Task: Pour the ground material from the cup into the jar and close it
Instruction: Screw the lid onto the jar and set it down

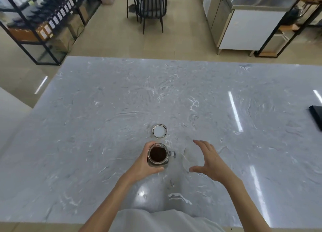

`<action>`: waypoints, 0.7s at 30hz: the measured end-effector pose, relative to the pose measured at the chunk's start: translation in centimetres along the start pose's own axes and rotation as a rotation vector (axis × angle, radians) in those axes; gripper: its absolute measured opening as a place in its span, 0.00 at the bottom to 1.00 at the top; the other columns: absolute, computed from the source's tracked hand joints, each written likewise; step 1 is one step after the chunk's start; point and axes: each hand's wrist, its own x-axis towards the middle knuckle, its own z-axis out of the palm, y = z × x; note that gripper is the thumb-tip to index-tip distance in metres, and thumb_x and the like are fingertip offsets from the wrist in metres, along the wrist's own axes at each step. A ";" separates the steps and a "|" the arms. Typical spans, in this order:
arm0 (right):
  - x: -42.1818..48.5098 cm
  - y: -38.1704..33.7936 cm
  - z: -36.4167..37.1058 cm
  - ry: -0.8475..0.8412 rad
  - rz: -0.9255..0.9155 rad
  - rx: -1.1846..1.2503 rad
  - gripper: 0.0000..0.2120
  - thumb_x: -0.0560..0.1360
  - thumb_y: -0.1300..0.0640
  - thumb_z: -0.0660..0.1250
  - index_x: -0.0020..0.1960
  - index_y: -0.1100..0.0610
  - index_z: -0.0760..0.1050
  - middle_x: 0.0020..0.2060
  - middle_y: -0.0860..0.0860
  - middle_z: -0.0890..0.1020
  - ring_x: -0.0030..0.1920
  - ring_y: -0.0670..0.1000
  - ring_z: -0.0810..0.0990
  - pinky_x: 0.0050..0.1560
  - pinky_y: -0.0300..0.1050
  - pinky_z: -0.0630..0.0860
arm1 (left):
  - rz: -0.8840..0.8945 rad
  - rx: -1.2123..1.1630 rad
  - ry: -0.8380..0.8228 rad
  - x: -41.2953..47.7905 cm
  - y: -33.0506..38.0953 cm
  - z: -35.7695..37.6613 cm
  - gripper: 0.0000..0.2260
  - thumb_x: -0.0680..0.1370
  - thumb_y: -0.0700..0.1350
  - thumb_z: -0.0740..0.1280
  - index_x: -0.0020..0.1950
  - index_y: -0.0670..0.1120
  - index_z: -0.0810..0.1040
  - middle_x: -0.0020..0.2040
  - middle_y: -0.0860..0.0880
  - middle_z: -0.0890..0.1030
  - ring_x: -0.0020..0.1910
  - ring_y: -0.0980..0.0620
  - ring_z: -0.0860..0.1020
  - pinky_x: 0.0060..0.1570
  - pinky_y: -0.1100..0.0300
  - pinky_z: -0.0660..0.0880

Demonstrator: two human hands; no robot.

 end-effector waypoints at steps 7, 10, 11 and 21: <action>-0.2 1.1 1.0 0.008 -0.017 -0.085 0.49 0.67 0.39 0.76 0.78 0.52 0.54 0.74 0.47 0.61 0.72 0.49 0.60 0.70 0.42 0.62 | -0.016 0.038 0.003 0.1 -1.7 0.2 0.39 0.67 0.43 0.82 0.68 0.64 0.64 0.63 0.60 0.74 0.66 0.55 0.75 0.62 0.70 0.69; -0.3 1.2 1.3 0.015 -0.029 -0.153 0.51 0.68 0.38 0.75 0.79 0.53 0.51 0.75 0.49 0.60 0.73 0.51 0.60 0.71 0.43 0.62 | -0.023 0.053 0.002 -0.2 -1.9 0.5 0.40 0.66 0.44 0.81 0.67 0.67 0.62 0.63 0.64 0.73 0.66 0.57 0.74 0.61 0.71 0.69; -0.3 1.2 1.3 0.017 -0.030 -0.169 0.53 0.68 0.38 0.75 0.80 0.53 0.49 0.76 0.49 0.59 0.73 0.51 0.60 0.72 0.45 0.62 | -0.028 0.050 0.004 -0.2 -1.9 0.6 0.40 0.66 0.45 0.81 0.67 0.68 0.62 0.62 0.65 0.72 0.66 0.57 0.74 0.61 0.71 0.69; -0.8 0.5 0.1 -0.104 0.037 -0.349 0.65 0.59 0.21 0.62 0.78 0.51 0.29 0.78 0.47 0.35 0.77 0.53 0.32 0.77 0.58 0.40 | -0.042 0.057 -0.041 -0.4 -2.4 0.4 0.43 0.65 0.46 0.81 0.68 0.71 0.58 0.65 0.69 0.69 0.69 0.61 0.71 0.66 0.72 0.66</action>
